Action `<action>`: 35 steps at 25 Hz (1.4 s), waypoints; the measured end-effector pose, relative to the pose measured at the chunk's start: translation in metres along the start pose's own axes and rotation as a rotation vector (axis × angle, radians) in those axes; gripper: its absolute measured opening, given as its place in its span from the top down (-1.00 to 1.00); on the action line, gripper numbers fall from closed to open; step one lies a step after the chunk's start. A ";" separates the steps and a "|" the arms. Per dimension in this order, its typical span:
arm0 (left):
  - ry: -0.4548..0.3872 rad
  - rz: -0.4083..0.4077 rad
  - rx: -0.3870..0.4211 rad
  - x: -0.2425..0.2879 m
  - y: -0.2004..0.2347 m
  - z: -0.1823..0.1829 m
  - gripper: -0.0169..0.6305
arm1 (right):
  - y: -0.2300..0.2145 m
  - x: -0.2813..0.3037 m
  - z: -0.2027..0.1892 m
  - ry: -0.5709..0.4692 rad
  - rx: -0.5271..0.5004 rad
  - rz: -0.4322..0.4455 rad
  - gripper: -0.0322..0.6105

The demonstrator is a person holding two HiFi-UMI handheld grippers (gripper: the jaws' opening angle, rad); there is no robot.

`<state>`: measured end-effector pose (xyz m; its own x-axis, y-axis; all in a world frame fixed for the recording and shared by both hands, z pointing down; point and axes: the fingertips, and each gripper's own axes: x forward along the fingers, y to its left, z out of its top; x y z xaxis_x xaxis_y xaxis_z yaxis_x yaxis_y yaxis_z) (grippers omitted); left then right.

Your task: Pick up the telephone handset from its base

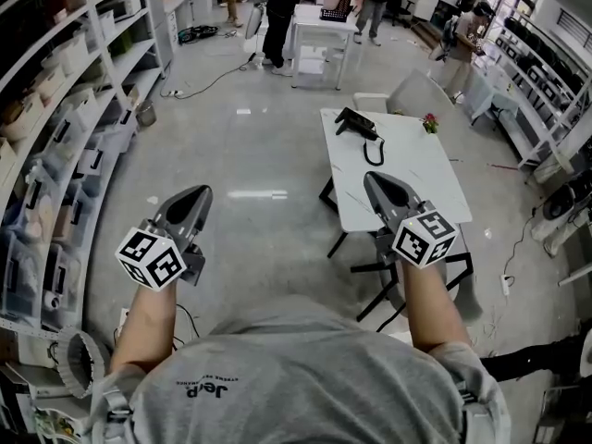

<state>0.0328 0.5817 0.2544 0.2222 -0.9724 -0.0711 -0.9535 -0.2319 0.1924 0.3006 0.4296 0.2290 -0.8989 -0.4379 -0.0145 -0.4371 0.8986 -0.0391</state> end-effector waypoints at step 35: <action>-0.031 -0.011 0.003 0.100 0.093 -0.011 0.77 | -0.066 0.124 -0.013 -0.023 -0.064 0.036 -0.13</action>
<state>-0.0315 0.4630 0.2755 0.2265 -0.9685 -0.1034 -0.9517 -0.2426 0.1881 0.2180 0.3162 0.2431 -0.9136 -0.4048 -0.0382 -0.4059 0.9136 0.0257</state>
